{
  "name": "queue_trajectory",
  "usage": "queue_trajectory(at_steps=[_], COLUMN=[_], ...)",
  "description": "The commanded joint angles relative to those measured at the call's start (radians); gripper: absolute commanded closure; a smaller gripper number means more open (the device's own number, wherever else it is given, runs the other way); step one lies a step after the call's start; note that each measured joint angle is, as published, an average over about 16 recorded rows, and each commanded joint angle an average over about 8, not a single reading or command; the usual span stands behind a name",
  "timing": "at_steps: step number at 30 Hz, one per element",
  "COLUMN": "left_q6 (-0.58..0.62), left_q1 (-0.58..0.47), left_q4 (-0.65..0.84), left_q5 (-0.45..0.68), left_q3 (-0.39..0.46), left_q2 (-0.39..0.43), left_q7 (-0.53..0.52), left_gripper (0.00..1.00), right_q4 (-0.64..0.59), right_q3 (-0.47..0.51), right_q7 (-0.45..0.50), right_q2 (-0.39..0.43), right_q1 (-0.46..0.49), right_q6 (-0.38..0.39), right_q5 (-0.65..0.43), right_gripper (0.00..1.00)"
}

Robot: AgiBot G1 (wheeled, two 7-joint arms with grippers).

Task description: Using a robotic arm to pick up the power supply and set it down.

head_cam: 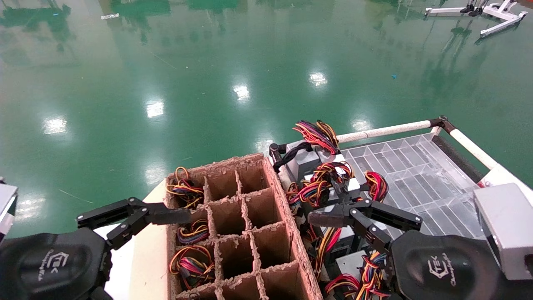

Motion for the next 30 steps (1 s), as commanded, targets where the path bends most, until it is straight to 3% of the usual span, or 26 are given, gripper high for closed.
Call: queue_trajectory(at_steps=[1, 30], left_q6=[0.0, 0.0], left_q1=[0.0, 0.0], left_q4=[0.0, 0.0], left_q5=[0.0, 0.0], left_q3=[0.0, 0.0], left_q2=[0.0, 0.0], left_q7=[0.0, 0.0], left_gripper=[0.0, 0.0], right_q4=[0.0, 0.0], right_q3=[0.0, 0.0], right_q7=[0.0, 0.0], right_q2=[0.0, 0.0], right_q1=[0.0, 0.0], right_q6=[0.0, 0.0], right_q5=[0.0, 0.0], right_gripper=[0.0, 0.0])
